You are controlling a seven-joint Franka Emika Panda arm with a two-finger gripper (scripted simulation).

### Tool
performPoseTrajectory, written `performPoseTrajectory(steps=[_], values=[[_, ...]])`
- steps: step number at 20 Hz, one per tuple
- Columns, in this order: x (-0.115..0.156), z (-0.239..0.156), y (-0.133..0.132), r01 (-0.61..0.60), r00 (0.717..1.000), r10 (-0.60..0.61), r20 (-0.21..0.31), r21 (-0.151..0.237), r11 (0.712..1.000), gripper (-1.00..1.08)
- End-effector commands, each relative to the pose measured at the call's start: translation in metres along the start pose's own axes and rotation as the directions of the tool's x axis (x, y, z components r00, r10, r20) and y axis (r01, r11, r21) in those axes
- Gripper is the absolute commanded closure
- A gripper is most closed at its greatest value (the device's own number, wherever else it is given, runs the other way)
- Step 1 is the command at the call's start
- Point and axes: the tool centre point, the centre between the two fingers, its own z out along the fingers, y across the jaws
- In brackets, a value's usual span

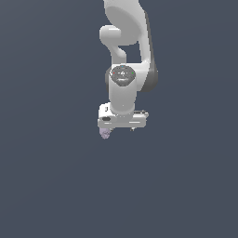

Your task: Pick up the object and move it to a goal position.

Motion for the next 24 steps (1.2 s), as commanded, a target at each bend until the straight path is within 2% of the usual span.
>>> performPoseTrajectory(steps=[1, 11, 17, 24], values=[[0.000, 0.000, 0.000, 0.000, 1.000, 0.000, 0.000, 0.000, 1.000, -0.92], [0.008, -0.021, 0.012, 0.013, 1.000, -0.013, -0.020, -0.013, 1.000, -0.92], [0.004, -0.014, 0.019, 0.024, 0.999, -0.024, -0.021, -0.013, 1.000, -0.92], [-0.011, 0.007, 0.044, 0.065, 0.997, -0.066, -0.028, -0.012, 0.998, -0.92]])
